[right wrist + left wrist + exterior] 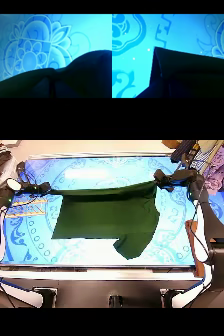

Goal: Fold the clothes and pants, and hang the long-sleeved shirts on hangers.

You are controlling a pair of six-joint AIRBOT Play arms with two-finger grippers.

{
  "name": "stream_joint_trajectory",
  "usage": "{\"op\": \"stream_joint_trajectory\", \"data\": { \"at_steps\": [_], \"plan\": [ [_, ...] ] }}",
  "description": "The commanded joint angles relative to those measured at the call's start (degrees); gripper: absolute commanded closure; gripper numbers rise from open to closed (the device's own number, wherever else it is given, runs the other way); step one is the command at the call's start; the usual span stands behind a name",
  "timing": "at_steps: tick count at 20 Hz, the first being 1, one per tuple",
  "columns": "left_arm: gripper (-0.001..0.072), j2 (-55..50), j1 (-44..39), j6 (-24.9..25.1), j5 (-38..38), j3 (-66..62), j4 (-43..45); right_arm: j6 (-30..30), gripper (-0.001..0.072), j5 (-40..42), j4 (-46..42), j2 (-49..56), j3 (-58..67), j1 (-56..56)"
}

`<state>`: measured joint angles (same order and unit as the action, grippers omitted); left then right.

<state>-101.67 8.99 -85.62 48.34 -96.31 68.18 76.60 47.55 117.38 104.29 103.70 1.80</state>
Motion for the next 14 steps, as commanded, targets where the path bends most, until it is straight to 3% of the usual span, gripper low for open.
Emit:
{"op": "stream_joint_trajectory", "data": {
  "at_steps": [1, 4, 8, 14],
  "plan": [
    [0.0691, -2.2, -0.5, -0.5, 4.9, -0.7, 3.2, -0.3, 0.0686, 7.6, -5.1, 1.3, 0.0, -0.2],
    [0.0691, -3.4, -0.5, 0.2, 10.9, -0.7, 5.0, 0.0, 0.0686, 16.1, -9.4, 1.4, 0.0, -0.2],
    [0.0690, -6.8, -0.9, 0.1, 15.8, -0.7, 4.9, 0.6, 0.0686, 21.2, -11.1, 2.3, -0.2, -0.2],
    [0.0682, -9.9, -2.4, 0.1, 17.0, -0.7, 4.9, 0.7, 0.0685, 25.7, -13.4, 4.5, -0.3, -0.2]
  ]
}}
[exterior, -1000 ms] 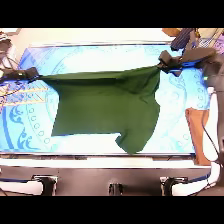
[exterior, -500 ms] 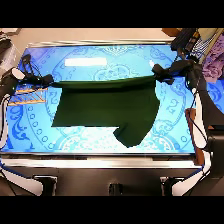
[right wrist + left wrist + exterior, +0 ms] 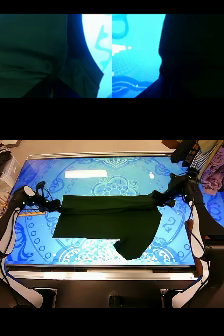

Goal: Fold the clothes and pants, and hang the long-sleeved shirts on hangers.

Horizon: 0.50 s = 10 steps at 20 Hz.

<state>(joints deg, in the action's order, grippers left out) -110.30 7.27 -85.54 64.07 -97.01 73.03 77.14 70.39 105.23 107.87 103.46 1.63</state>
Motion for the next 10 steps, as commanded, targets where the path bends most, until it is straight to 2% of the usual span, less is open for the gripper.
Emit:
{"op": "stream_joint_trajectory", "data": {
  "at_steps": [1, 2, 3, 4, 5, 7, 8, 10],
  "plan": [
    [0.0620, -1.3, -1.0, 0.0, 1.3, 0.0, 0.1, 0.1, 0.0684, 3.2, -1.1, 1.4, -0.1, 0.0],
    [0.0502, -1.3, -1.4, 0.0, 1.3, -0.1, 0.1, 0.1, 0.0657, 3.7, -0.9, 2.0, -0.1, 0.0],
    [0.0362, -1.2, -1.4, 0.0, 1.6, -0.2, 0.1, 0.2, 0.0563, 4.3, -0.5, 2.5, -0.2, 0.0],
    [0.0263, -1.1, -1.2, 0.0, 2.9, -0.8, 0.1, 1.5, 0.0496, 5.2, 0.1, 2.7, -0.1, 0.0],
    [0.0188, -1.0, -0.6, 0.2, 5.2, -1.9, 0.1, 4.0, 0.0482, 6.7, 1.5, 2.4, -0.1, 0.2],
    [0.0161, 0.3, 1.5, 3.9, 11.2, -3.3, 0.1, 10.1, 0.0304, 10.0, 3.3, 0.0, -0.1, 1.0],
    [0.0160, 1.7, 3.3, 5.4, 14.2, -3.3, 0.1, 12.5, 0.0245, 11.4, 3.1, -1.8, -0.2, 1.7],
    [0.0160, 6.1, 8.3, 4.7, 14.8, -0.6, -2.1, 14.9, 0.0240, 12.4, 5.4, -6.1, -0.9, 5.3]
  ]
}}
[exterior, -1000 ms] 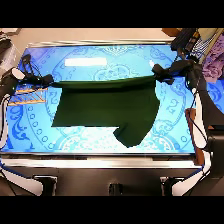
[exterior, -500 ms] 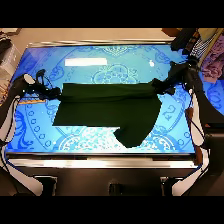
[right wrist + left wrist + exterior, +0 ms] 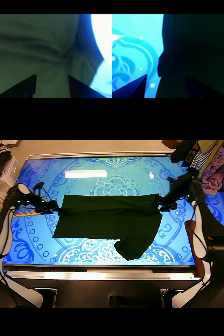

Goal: Fold the clothes and pants, and hang the long-sleeved shirts on hangers.

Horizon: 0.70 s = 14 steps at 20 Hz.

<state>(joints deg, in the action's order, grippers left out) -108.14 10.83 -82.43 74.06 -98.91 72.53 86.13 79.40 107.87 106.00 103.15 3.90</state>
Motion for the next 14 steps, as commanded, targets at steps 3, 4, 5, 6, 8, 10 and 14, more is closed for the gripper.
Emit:
{"op": "stream_joint_trajectory", "data": {
  "at_steps": [3, 4, 5, 6, 8, 10, 14],
  "plan": [
    [0.0160, 12.7, 13.2, 1.8, 4.3, 12.4, -4.0, 10.1, 0.0241, 4.9, 11.1, -12.5, -11.2, 11.0],
    [0.0160, 15.6, 16.1, 2.6, 3.9, 17.6, -5.9, 10.4, 0.0240, 5.3, 12.9, -15.4, -17.0, 12.9],
    [0.0160, 18.2, 18.4, 2.8, 3.0, 22.6, -7.5, 10.7, 0.0240, 5.1, 13.9, -18.7, -23.9, 14.0],
    [0.0160, 20.8, 20.3, 3.3, 2.0, 27.8, -9.2, 11.6, 0.0240, 4.4, 14.5, -21.8, -30.5, 14.1],
    [0.0160, 24.8, 22.4, 4.6, 0.7, 36.2, -11.6, 12.9, 0.0239, 0.9, 17.5, -27.6, -43.4, 13.1],
    [0.0161, 27.1, 22.8, 4.7, 0.2, 41.4, -12.7, 13.4, 0.0231, -3.4, 20.3, -31.3, -52.8, 11.2],
    [0.0160, 28.0, 22.0, 4.7, 0.2, 44.5, -14.9, 13.3, 0.0232, -10.7, 22.0, -32.8, -63.1, 4.0]
  ]
}}
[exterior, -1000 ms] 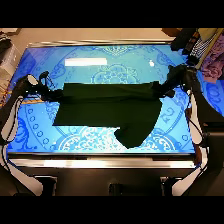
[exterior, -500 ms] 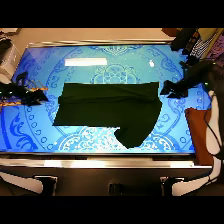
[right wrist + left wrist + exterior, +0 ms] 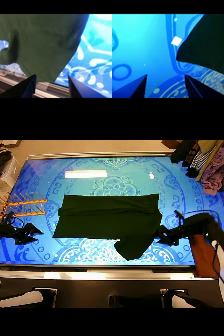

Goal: Fold the clothes and pants, and hang the long-sleeved shirts on hangers.

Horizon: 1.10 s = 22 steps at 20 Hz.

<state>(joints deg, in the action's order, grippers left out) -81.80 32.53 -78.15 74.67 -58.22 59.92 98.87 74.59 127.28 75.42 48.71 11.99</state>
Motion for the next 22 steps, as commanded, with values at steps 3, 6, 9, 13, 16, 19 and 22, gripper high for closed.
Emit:
{"op": "stream_joint_trajectory", "data": {
  "at_steps": [3, 6, 9, 13, 16, 19, 22],
  "plan": [
    [0.0160, 1.7, 0.0, 0.4, -0.4, 3.8, -3.9, -1.2, 0.0233, -11.0, 2.5, -2.2, -11.3, -8.5],
    [0.0160, 1.7, -0.3, 0.4, -0.8, 3.8, -4.2, -3.9, 0.0234, -15.5, 2.5, -2.2, -12.3, -10.2],
    [0.0161, 1.7, -0.4, 0.4, -1.4, 3.8, -4.3, -5.7, 0.0235, -18.7, 3.0, -2.2, -13.8, -10.2],
    [0.0161, 1.4, -0.5, 0.4, -3.2, 3.9, -4.9, -6.8, 0.0554, -20.5, 3.8, -2.2, -14.6, -12.0],
    [0.0161, 1.1, -0.9, 1.5, -4.5, 4.8, -6.5, -6.8, 0.0686, -20.8, 4.7, -2.4, -14.5, -12.9],
    [0.0161, 1.0, -3.4, 1.9, -8.5, 6.3, -7.5, -8.0, 0.0686, -19.6, 5.2, -5.5, -14.5, -12.9],
    [0.0161, 0.7, -6.5, 1.9, -13.3, 6.9, -7.5, -9.6, 0.0686, -18.5, 5.1, -10.1, -14.5, -12.9]
  ]
}}
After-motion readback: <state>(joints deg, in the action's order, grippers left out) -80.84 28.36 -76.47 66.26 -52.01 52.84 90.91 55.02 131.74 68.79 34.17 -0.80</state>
